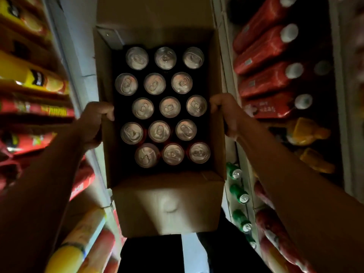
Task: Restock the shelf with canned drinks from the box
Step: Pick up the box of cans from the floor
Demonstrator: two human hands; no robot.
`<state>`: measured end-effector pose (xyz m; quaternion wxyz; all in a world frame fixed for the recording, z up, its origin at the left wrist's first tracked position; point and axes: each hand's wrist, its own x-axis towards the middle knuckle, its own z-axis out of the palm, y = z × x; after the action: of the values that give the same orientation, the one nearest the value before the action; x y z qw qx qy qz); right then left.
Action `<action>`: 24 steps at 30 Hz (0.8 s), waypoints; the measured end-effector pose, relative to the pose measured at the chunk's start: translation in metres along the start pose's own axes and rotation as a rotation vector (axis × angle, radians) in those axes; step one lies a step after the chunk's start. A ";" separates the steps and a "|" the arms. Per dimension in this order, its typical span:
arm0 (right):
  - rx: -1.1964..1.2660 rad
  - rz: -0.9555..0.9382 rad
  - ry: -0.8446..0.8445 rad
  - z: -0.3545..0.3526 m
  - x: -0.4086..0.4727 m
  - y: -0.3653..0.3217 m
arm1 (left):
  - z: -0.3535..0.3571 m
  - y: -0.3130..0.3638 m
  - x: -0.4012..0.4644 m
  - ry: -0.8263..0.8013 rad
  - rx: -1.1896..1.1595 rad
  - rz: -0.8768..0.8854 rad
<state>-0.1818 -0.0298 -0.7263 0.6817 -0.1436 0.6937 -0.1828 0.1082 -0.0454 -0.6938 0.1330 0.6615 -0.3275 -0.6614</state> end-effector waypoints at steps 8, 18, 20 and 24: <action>-0.014 0.042 0.024 -0.005 -0.053 0.147 | 0.044 -0.117 -0.052 0.043 -0.052 -0.123; 0.060 0.034 0.106 -0.031 -0.065 0.306 | 0.089 -0.270 -0.087 0.013 -0.077 -0.329; 0.047 0.010 0.078 -0.038 -0.058 0.332 | 0.106 -0.297 -0.092 0.032 -0.098 -0.371; 0.031 -0.009 0.050 -0.055 -0.053 0.371 | 0.143 -0.343 -0.100 0.090 -0.064 -0.416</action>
<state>-0.2163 0.3285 -0.8456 0.6654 -0.1316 0.7070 -0.2001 0.0681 0.3097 -0.8364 0.0290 0.7392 -0.1563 -0.6544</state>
